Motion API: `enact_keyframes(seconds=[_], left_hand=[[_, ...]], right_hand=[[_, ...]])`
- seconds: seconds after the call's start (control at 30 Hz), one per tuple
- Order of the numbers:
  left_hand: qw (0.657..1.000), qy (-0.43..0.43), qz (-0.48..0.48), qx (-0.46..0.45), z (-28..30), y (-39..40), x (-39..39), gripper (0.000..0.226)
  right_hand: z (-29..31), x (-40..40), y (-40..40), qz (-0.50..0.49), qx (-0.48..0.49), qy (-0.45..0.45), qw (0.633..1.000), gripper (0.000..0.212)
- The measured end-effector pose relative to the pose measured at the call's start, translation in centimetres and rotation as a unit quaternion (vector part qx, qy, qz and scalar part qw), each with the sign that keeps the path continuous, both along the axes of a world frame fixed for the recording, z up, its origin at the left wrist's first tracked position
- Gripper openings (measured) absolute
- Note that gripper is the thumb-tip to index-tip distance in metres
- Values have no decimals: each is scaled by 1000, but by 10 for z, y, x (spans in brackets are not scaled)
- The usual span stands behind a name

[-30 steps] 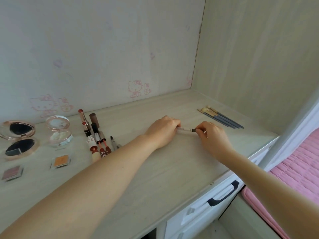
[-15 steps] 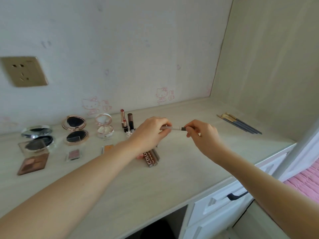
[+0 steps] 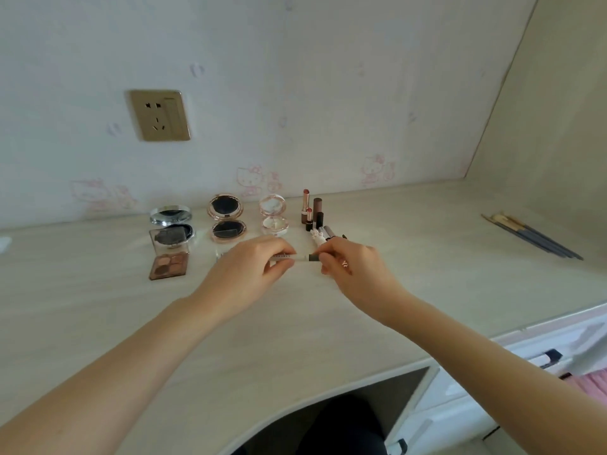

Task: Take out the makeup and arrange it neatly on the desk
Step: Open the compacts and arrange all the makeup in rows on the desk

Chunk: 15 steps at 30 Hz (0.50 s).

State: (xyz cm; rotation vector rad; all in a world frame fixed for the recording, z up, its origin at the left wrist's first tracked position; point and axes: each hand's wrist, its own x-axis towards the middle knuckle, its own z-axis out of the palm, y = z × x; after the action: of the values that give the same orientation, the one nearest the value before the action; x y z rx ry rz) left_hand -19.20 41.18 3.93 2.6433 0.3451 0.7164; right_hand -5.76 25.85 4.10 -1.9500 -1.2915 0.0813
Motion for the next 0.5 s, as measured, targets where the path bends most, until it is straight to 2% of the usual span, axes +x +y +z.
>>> enact_keyframes(seconds=[0.27, 0.5], left_hand=[[996, 25, 72, 41, -30, 8, -42, 18], [994, 35, 69, 79, -36, -4, -36, 15]], right_hand=[[-32, -31, 23, 35, -17, -147, 988, 21], [-44, -39, 29, 26, 35, -106, 993, 16]])
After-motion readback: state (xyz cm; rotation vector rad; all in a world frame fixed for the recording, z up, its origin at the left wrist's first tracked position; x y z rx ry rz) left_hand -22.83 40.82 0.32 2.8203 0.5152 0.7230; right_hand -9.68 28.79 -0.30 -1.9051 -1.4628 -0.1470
